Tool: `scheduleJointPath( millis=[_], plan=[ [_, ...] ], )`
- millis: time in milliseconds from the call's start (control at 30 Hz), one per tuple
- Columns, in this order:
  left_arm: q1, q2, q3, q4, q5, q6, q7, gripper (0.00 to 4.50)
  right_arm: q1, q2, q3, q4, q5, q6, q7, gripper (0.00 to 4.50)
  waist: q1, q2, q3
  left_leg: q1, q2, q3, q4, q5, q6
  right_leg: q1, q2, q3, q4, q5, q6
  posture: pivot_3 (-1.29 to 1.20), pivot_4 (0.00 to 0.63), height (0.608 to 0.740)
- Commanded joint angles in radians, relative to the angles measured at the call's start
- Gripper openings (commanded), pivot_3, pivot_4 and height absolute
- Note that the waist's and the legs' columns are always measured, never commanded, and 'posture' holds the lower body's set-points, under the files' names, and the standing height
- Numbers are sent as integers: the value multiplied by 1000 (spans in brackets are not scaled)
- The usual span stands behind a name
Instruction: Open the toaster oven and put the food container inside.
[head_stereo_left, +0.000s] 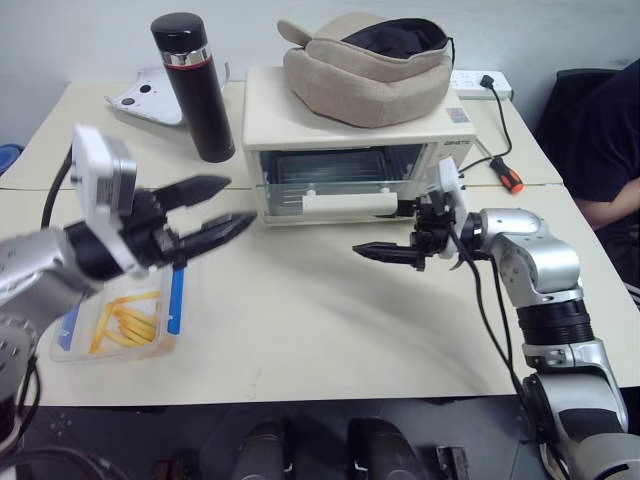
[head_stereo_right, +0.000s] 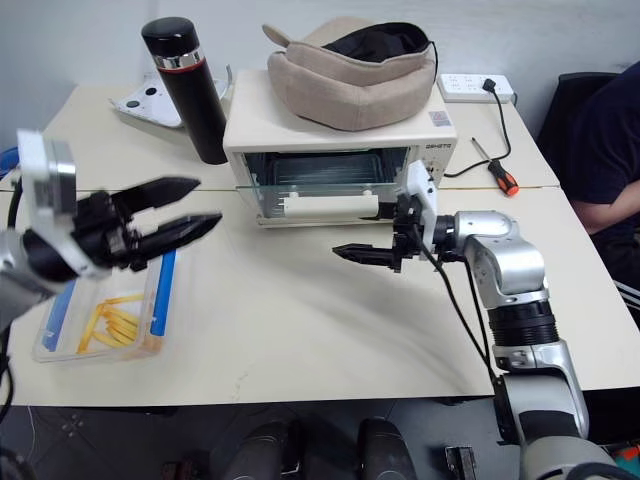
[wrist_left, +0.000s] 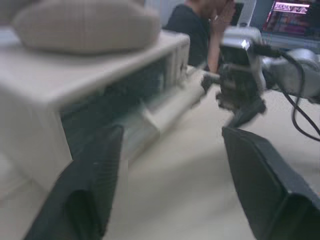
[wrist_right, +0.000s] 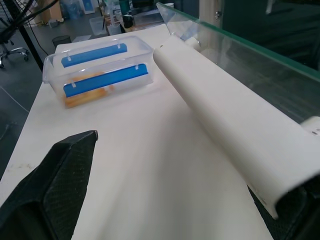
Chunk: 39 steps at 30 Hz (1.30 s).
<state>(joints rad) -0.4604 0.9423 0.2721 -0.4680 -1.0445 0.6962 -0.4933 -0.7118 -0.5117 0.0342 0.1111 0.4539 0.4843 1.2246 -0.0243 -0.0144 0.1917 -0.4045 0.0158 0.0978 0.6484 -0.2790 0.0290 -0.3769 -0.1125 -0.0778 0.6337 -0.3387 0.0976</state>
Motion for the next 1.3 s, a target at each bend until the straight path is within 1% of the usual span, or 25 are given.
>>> scheduleJointPath(
  millis=[33, 133, 233, 267, 467, 567, 800, 1033, 1167, 1267, 1300],
  plan=[
    [-112, -27, -82, 89, 100, -28, -60, 1902, 22, 3, -13, -87, 36, 12, -20, 4500, -3, 0, 0, 0, 0, 1, 0, 0, 0, 0, 0, 0, 0, 0, 0, 0, 150, 740],
    [-191, -55, -131, 164, 155, -36, -129, 1008, 47, 3, -18, -116, 44, 19, -34, 4500, -2, 0, 0, 0, 1, 2, 0, 0, 0, -1, 2, 0, -1, 0, 0, 0, 150, 740],
    [-221, -72, -169, 221, 227, -51, -184, 131, 57, 3, -25, -138, 52, 26, -51, 4500, -2, 0, 0, 0, 1, 2, 0, 0, 0, -1, 2, 0, -1, 0, 0, 0, 150, 740],
    [-235, -81, -188, 245, 254, -60, -203, 24, 60, 1, -31, -148, 58, 30, -59, 4500, -2, 0, 0, 0, 1, 2, 0, 0, 0, -1, 2, 0, -1, 0, 0, 0, 150, 740],
    [-284, -114, -304, 350, 427, -127, -313, 24, 87, -19, -63, -225, 96, 70, -99, 4500, 2, 0, 0, -1, 1, 2, 2, 0, 1, -1, 2, 0, 1, 0, 0, 0, 150, 740],
    [-290, -132, -335, 381, 491, -166, -357, 24, 111, -35, -77, -267, 114, 90, -119, 4500, 10, 0, 0, -1, 1, 2, 1, 0, 1, -2, 2, 0, 1, 0, 0, 0, 150, 740],
    [-326, -199, -348, 462, 568, -208, -404, 24, 208, -100, -119, -363, 132, 126, -174, 4500, 41, 0, 0, -1, 0, 1, 4, 1, 2, -1, 0, 0, 2, 0, 1, 0, 150, 740],
    [-351, -239, -351, 516, 626, -232, -444, 24, 337, -213, -195, -417, 145, 136, -179, 4500, 47, -1, 1, -2, 0, 2, 5, 0, 3, -1, 1, 0, 2, 0, 1, 0, 150, 740],
    [-336, -241, -364, 523, 663, -249, -472, 24, 441, -303, -271, -471, 209, 174, -132, 4500, 47, -1, 1, -1, 0, 2, 5, 0, 3, 0, 0, 0, 2, 0, 1, 0, 150, 740],
    [-281, -236, -380, 502, 697, -268, -486, 24, 518, -381, -407, -526, 349, 260, -80, 4500, 48, -1, 1, -1, 0, 2, 5, 0, 4, 0, 0, 0, 2, 0, 1, 0, 150, 740],
    [-267, -234, -384, 494, 706, -273, -491, 24, 528, -396, -435, -536, 383, 279, -79, 4500, 48, -1, 1, -1, 0, 2, 5, 0, 4, 0, 0, 0, 2, 0, 1, 0, 150, 740]
  ],
)
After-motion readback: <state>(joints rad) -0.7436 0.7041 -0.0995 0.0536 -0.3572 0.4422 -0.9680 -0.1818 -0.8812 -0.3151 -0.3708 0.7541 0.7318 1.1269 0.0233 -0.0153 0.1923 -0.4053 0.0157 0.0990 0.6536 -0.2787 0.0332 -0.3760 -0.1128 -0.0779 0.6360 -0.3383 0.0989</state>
